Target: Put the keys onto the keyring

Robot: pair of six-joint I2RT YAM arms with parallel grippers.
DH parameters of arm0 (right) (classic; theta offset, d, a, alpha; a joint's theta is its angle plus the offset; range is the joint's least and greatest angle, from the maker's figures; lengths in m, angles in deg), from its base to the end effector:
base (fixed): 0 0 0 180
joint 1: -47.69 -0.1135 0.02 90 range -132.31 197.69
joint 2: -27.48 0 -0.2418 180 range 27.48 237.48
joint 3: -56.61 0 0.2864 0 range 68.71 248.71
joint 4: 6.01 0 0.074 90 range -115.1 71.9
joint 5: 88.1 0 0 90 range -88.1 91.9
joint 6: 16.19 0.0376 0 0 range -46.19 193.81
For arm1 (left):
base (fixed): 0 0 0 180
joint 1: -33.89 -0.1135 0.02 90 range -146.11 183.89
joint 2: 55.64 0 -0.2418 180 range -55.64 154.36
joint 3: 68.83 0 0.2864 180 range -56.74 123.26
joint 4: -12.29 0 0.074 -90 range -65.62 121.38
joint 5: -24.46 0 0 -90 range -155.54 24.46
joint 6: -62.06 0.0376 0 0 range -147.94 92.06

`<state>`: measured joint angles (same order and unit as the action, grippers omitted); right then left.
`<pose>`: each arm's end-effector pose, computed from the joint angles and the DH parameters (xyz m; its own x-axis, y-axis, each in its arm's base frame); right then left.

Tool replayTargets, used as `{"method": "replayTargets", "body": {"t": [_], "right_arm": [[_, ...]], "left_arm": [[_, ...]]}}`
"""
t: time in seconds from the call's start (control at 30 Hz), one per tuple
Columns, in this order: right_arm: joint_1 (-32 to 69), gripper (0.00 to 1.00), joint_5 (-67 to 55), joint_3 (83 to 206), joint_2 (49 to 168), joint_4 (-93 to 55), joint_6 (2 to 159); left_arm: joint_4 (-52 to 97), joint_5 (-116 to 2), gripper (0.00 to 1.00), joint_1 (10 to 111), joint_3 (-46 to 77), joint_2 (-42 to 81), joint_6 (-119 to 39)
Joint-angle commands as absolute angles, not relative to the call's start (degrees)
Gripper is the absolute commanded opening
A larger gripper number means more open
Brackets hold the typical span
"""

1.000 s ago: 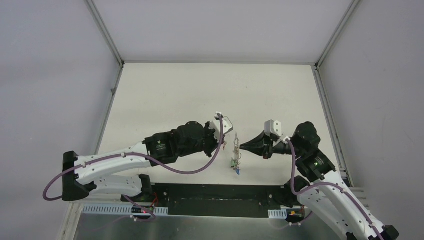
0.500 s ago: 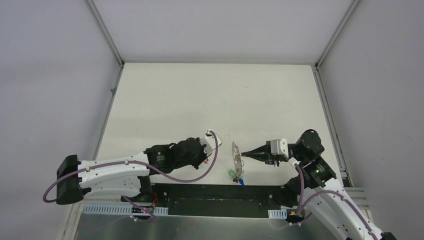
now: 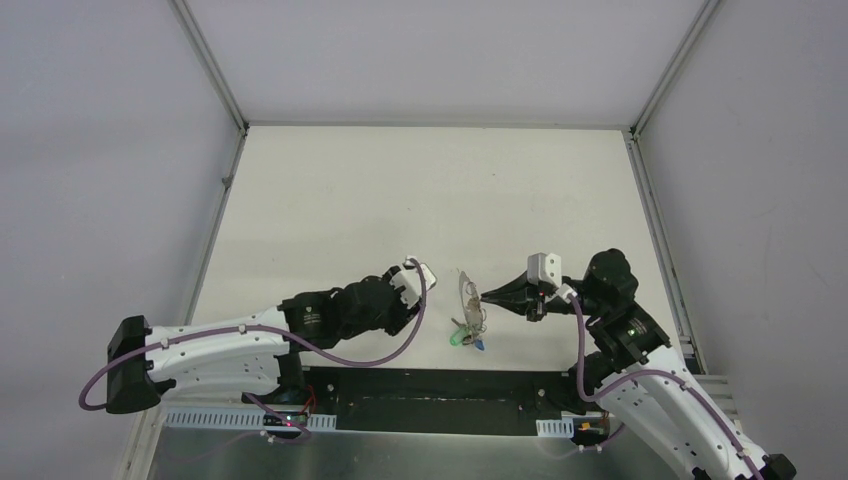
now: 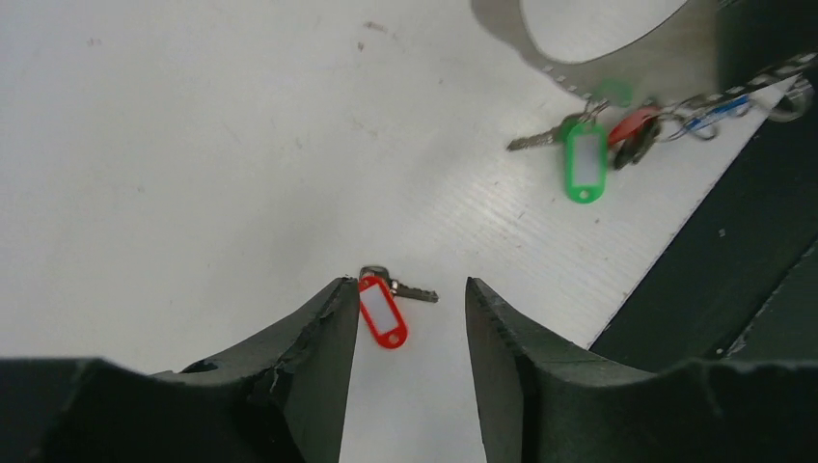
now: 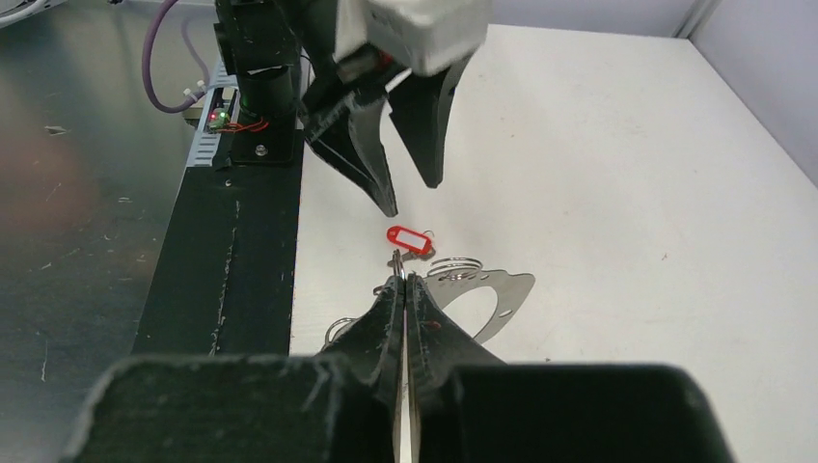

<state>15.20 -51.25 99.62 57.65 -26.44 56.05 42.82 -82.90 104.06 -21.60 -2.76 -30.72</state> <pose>0.1406 0.1252 0.2859 0.1962 -0.0919 -0.9762 -0.9779 0.0543 -0.2017 0.0946 -0.2293 0.2132 -0.2396 0.5280 -0.8148 0.8055 0.5766 0.1368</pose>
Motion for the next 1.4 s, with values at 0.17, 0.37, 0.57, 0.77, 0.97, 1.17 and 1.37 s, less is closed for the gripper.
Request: {"method": "replayTargets", "body": {"t": [0.17,0.37,0.57,0.77,0.97,1.17,1.37], "right_arm": [[15.3,0.0,-48.5,102.8,57.6,-28.4,58.6],[15.3,0.0,-48.8,102.9,57.6,-28.8,58.6],[15.3,0.0,-49.0,103.1,57.5,-29.1,58.6],[15.3,0.0,-49.1,103.0,57.4,-29.6,58.4],[15.3,0.0,-49.2,103.1,57.4,-29.7,58.4],[15.3,0.0,-49.2,103.2,57.5,-29.8,58.3],[15.3,0.0,-49.3,103.1,57.5,-29.7,58.4]], "left_arm": [[32.9,-63.0,0.41,104.4,-11.6,-5.6,-13.8],[23.0,-48.2,0.36,104.4,-11.5,-3.7,-6.5],[22.7,-47.1,0.33,104.5,-8.1,1.4,-6.9],[22.4,-50.1,0.29,104.5,-6.3,4.2,-7.8],[22.4,-50.5,0.29,104.5,-5.9,5.7,-8.4],[22.3,-52.8,0.27,104.6,-5.5,7.5,-9.5],[21.7,-53.0,0.21,104.9,-4.9,8.8,-9.4]]}}
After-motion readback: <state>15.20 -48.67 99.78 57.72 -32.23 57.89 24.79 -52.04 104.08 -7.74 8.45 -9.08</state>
